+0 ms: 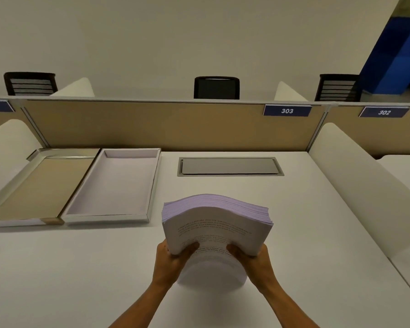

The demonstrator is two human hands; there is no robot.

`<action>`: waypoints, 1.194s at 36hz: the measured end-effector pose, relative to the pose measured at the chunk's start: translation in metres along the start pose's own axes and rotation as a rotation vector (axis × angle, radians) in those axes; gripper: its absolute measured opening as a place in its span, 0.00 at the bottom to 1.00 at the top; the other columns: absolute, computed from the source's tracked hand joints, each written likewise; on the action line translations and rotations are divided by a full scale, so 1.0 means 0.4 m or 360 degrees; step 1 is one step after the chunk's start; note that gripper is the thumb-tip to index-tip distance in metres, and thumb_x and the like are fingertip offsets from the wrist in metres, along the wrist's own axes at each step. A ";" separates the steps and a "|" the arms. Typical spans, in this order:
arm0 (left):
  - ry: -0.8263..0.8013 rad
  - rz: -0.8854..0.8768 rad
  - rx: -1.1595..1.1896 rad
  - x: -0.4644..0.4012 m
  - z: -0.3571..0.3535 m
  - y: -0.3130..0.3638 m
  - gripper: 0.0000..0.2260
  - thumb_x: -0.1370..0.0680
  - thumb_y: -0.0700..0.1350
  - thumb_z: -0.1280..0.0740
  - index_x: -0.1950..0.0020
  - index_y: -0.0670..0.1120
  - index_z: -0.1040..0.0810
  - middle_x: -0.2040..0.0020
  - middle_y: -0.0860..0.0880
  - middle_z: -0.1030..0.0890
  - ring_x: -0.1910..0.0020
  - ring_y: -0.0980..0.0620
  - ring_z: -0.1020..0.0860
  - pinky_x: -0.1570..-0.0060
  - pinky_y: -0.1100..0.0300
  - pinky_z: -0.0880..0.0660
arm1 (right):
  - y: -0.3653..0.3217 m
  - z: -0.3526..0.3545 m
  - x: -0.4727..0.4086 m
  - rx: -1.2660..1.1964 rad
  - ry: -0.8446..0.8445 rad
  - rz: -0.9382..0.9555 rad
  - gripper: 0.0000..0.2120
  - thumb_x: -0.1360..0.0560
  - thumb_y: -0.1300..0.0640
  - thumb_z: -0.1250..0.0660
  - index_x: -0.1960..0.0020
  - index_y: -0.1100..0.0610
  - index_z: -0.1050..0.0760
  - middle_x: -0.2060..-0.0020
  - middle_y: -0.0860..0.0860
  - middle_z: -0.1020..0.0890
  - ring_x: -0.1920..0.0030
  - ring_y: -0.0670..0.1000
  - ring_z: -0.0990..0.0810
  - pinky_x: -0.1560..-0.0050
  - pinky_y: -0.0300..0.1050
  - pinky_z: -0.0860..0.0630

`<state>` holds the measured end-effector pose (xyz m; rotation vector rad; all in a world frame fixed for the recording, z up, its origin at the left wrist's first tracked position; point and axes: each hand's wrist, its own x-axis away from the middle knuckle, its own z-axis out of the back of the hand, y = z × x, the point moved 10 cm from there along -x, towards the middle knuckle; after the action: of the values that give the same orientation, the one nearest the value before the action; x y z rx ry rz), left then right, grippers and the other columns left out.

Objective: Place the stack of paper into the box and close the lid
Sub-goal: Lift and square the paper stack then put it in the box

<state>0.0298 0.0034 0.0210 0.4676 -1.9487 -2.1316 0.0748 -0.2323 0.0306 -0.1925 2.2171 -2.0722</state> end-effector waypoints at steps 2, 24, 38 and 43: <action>-0.0001 -0.0006 -0.0018 -0.003 0.001 0.000 0.17 0.30 0.40 0.25 0.45 0.55 0.20 0.55 0.57 0.14 0.50 0.57 0.17 0.60 0.63 0.17 | -0.004 0.002 -0.005 0.0025 0.0010 0.0008 0.21 0.32 0.55 0.22 0.47 0.31 0.18 0.50 0.41 0.13 0.47 0.48 0.14 0.57 0.41 0.15; -0.0209 0.0009 -0.0089 -0.007 0.000 -0.054 0.17 0.27 0.45 0.27 0.39 0.47 0.21 0.48 0.60 0.16 0.46 0.53 0.18 0.53 0.53 0.16 | 0.023 0.009 -0.017 0.0352 -0.0036 0.0037 0.17 0.28 0.50 0.26 0.45 0.31 0.20 0.49 0.38 0.14 0.48 0.46 0.15 0.57 0.40 0.15; -0.0313 0.0605 -0.0111 -0.130 0.078 -0.076 0.20 0.32 0.52 0.21 0.44 0.48 0.20 0.51 0.48 0.13 0.57 0.47 0.13 0.57 0.49 0.15 | 0.026 -0.076 -0.169 0.0636 -0.0167 -0.0388 0.20 0.30 0.44 0.22 0.44 0.53 0.19 0.53 0.51 0.11 0.58 0.53 0.11 0.54 0.57 0.13; -0.0302 0.0766 -0.0112 -0.156 0.141 -0.097 0.17 0.30 0.50 0.23 0.44 0.47 0.18 0.53 0.49 0.12 0.58 0.47 0.13 0.58 0.50 0.16 | 0.078 -0.137 -0.195 0.0482 -0.0105 -0.0652 0.19 0.31 0.49 0.20 0.46 0.58 0.17 0.54 0.55 0.11 0.58 0.56 0.10 0.51 0.58 0.14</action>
<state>0.0686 0.0823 -0.0080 -0.2097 -1.8325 -1.9698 0.1422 -0.1638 0.0022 -0.7280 1.9163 -2.5270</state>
